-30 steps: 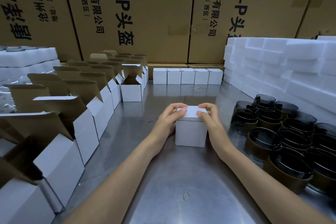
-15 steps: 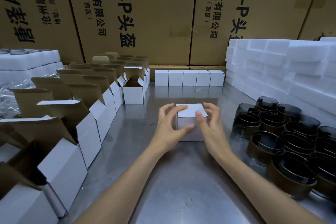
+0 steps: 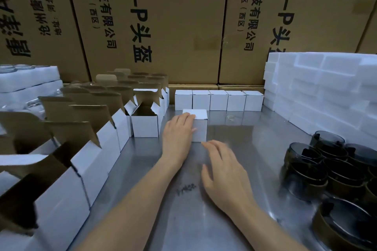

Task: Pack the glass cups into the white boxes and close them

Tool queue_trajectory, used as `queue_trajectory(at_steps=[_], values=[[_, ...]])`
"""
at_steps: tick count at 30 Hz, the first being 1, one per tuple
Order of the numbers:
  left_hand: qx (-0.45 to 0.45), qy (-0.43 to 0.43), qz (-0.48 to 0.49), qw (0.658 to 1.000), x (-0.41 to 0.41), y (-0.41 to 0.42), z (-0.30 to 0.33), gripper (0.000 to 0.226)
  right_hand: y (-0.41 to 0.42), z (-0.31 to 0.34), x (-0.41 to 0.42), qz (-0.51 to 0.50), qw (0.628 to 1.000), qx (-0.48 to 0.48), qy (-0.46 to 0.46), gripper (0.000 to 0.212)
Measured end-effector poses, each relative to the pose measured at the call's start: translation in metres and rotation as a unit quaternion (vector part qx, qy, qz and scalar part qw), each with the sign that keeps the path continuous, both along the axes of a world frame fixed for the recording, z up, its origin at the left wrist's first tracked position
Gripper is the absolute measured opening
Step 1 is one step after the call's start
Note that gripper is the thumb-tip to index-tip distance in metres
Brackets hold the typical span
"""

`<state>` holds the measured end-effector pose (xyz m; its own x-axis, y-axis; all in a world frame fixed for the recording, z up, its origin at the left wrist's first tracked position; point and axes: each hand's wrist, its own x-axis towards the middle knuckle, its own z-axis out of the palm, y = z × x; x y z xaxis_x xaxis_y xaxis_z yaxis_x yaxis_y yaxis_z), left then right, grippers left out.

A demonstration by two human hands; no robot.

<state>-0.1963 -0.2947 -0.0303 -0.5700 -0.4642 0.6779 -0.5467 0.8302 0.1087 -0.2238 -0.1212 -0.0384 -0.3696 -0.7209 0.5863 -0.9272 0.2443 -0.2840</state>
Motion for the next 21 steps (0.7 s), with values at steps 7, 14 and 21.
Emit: queue_trajectory(at_steps=[7, 14, 21], values=[[0.012, -0.095, 0.071, 0.993, -0.049, -0.073, 0.008, 0.056, -0.008, -0.006, -0.006, 0.003, 0.994, 0.113, -0.004, 0.045], [0.098, -0.106, 0.074, 0.987, -0.066, -0.101, 0.012, 0.069, -0.01, -0.004, -0.006, 0.006, 0.991, 0.13, -0.003, 0.028], [0.157, -0.145, 0.066, 0.975, -0.071, -0.114, 0.012, 0.079, -0.011, -0.004, -0.005, 0.008, 0.992, 0.124, -0.009, 0.027]])
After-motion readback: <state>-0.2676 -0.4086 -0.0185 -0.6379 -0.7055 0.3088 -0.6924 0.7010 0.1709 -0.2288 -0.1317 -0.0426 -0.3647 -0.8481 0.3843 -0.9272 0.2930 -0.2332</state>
